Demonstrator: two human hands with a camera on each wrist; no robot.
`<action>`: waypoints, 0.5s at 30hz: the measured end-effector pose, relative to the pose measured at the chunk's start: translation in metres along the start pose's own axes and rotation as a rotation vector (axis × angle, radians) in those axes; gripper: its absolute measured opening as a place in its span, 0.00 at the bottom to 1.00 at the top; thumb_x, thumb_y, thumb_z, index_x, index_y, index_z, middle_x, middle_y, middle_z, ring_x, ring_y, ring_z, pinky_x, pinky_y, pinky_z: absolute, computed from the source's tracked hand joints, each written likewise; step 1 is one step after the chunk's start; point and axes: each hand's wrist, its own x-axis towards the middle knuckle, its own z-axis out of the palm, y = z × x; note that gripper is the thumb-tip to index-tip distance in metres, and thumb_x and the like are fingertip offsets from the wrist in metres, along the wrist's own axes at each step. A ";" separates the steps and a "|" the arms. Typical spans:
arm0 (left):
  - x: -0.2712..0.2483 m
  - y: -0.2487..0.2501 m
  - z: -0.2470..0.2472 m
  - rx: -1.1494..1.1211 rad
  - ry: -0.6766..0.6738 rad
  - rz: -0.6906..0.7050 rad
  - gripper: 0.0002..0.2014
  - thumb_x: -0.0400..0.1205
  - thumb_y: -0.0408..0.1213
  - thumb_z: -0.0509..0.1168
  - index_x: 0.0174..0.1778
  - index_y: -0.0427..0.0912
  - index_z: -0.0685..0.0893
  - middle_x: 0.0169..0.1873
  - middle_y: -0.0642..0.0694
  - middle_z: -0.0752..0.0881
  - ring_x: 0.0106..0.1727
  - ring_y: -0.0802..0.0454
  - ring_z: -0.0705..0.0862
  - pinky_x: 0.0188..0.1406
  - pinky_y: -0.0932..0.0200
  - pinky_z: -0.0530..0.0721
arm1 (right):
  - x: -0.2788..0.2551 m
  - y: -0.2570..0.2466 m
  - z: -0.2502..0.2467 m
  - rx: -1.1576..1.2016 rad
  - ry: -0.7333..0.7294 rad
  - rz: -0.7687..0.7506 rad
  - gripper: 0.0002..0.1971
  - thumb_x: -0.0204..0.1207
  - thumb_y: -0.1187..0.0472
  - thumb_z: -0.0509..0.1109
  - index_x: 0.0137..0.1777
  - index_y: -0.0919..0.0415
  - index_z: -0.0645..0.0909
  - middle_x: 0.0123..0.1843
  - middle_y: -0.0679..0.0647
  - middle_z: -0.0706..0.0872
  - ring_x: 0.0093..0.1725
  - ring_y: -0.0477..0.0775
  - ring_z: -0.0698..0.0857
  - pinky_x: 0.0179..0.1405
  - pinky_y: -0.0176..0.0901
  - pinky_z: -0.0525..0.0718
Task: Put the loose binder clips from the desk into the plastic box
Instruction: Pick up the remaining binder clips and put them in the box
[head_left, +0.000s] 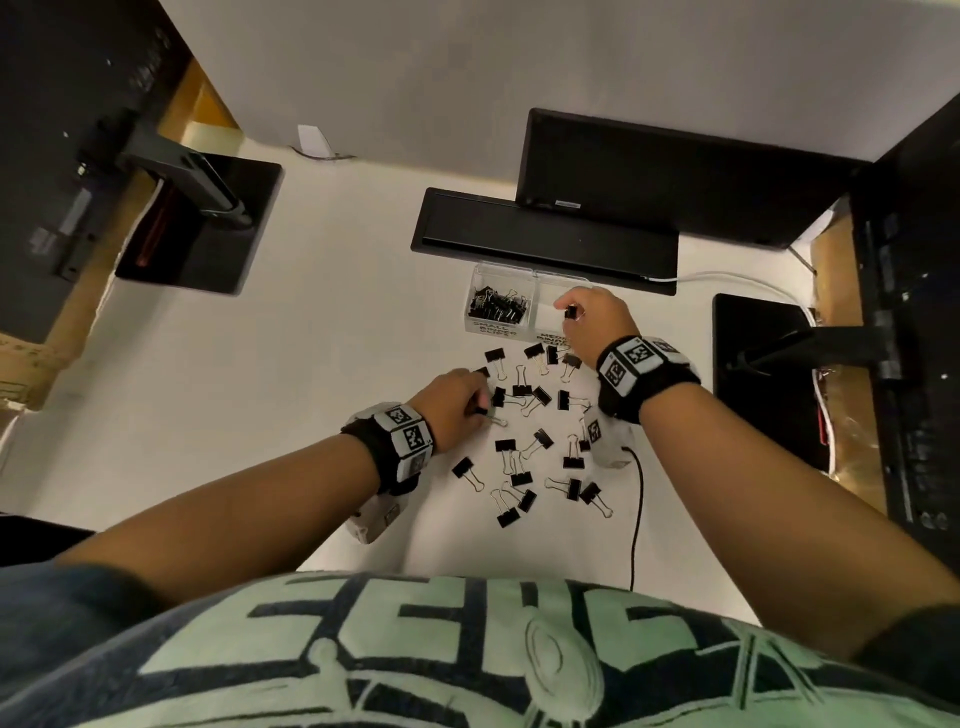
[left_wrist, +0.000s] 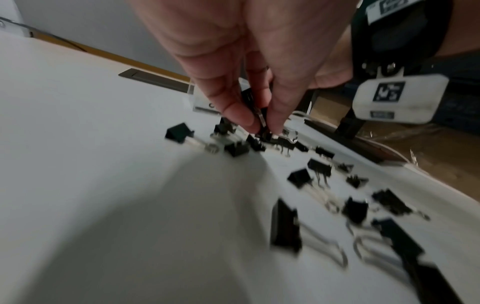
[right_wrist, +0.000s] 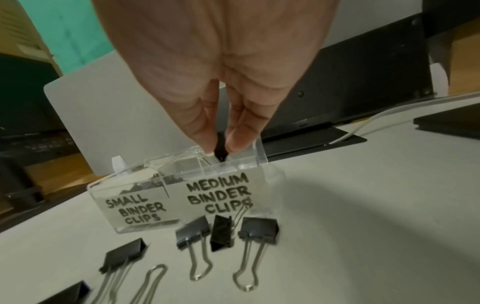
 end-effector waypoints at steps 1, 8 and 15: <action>0.005 0.005 -0.006 -0.018 0.020 0.004 0.05 0.77 0.31 0.68 0.44 0.43 0.79 0.45 0.49 0.78 0.44 0.53 0.78 0.46 0.63 0.73 | 0.001 0.000 0.000 0.001 -0.012 0.014 0.16 0.78 0.70 0.61 0.60 0.56 0.83 0.63 0.56 0.80 0.58 0.55 0.81 0.46 0.38 0.76; 0.067 0.052 -0.041 -0.021 0.134 0.089 0.04 0.77 0.30 0.68 0.45 0.41 0.80 0.44 0.50 0.79 0.43 0.55 0.79 0.41 0.71 0.75 | -0.026 0.023 0.001 0.138 0.108 0.035 0.10 0.78 0.67 0.62 0.52 0.60 0.84 0.54 0.53 0.81 0.41 0.44 0.77 0.35 0.21 0.71; 0.122 0.080 -0.050 0.167 0.157 0.055 0.05 0.78 0.29 0.64 0.45 0.44 0.80 0.54 0.41 0.82 0.52 0.45 0.83 0.49 0.58 0.79 | -0.074 0.066 0.020 0.117 -0.027 0.141 0.10 0.76 0.67 0.62 0.50 0.58 0.85 0.55 0.56 0.82 0.53 0.54 0.82 0.55 0.43 0.80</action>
